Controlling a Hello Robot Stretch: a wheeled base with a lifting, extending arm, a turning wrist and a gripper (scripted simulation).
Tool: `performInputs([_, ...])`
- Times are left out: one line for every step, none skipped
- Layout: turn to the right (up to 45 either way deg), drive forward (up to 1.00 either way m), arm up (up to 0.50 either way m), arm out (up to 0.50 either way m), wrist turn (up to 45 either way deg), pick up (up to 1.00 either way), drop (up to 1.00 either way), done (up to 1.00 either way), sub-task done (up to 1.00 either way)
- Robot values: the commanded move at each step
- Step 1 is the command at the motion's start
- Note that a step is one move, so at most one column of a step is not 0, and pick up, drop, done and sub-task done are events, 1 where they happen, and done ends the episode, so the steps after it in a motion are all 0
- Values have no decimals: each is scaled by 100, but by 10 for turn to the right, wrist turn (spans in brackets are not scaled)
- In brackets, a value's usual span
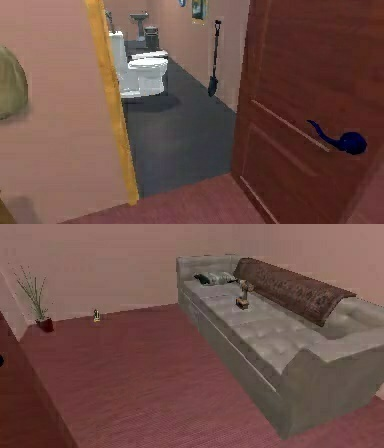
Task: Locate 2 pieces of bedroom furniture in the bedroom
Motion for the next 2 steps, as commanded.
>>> performInputs([0,100,0,0,0,0,0,0,0])
performInputs([0,100,0,0,0,0,0,0,0])
